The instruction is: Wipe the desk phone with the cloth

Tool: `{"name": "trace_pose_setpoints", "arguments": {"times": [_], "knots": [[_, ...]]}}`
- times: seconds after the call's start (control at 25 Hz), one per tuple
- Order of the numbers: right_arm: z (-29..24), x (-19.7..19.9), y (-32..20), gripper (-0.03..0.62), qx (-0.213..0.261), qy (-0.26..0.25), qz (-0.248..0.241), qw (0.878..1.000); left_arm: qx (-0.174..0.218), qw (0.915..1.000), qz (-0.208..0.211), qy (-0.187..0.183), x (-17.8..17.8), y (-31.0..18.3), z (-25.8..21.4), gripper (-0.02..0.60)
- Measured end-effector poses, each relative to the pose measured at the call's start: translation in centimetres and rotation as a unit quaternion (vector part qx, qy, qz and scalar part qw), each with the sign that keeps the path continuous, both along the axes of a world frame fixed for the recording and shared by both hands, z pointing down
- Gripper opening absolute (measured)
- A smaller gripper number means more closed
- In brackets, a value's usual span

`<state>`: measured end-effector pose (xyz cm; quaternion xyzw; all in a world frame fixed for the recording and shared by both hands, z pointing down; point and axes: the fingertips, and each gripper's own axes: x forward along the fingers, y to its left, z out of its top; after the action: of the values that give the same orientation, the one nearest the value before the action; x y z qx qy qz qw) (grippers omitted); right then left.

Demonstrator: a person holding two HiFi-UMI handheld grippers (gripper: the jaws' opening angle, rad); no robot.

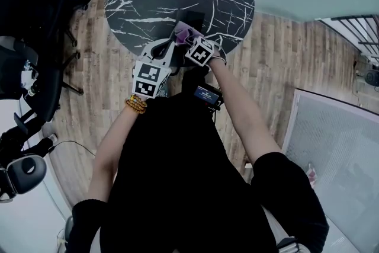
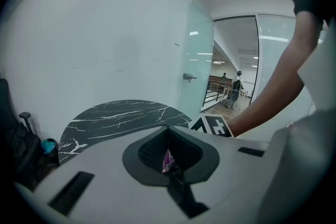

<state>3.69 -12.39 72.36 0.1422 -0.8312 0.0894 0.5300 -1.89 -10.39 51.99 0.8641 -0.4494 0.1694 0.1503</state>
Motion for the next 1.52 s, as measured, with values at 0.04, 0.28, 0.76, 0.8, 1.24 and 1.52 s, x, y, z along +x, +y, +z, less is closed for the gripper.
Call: {"name": "trace_pose_setpoints", "arguments": {"times": [0.04,0.28,0.76,0.8,1.24,1.52], "knots": [[0.0,0.0,0.1,0.054,-0.002,-0.001,0.000,1.000,0.000,1.0000,0.001,0.000,0.0,0.0,0.0,0.012],[0.1,0.0,0.2,0.055,-0.005,-0.004,0.005,1.000,-0.005,1.0000,0.002,-0.002,-0.1,-0.1,0.3,0.012],[0.3,-0.2,0.5,0.054,-0.006,-0.015,0.012,1.000,-0.009,0.9999,0.006,-0.006,-0.2,0.0,0.8,0.013],[0.3,-0.2,0.5,0.054,-0.006,-0.015,0.013,1.000,-0.010,0.9999,0.006,-0.006,-0.2,0.0,0.8,0.013],[0.5,-0.1,1.2,0.054,-0.014,-0.008,0.020,1.000,-0.010,0.9999,0.005,-0.007,-0.3,-0.2,0.9,0.012],[0.5,-0.1,1.3,0.054,-0.009,-0.009,0.024,1.000,-0.013,0.9999,0.003,-0.005,-0.1,-0.9,1.1,0.012]]}}
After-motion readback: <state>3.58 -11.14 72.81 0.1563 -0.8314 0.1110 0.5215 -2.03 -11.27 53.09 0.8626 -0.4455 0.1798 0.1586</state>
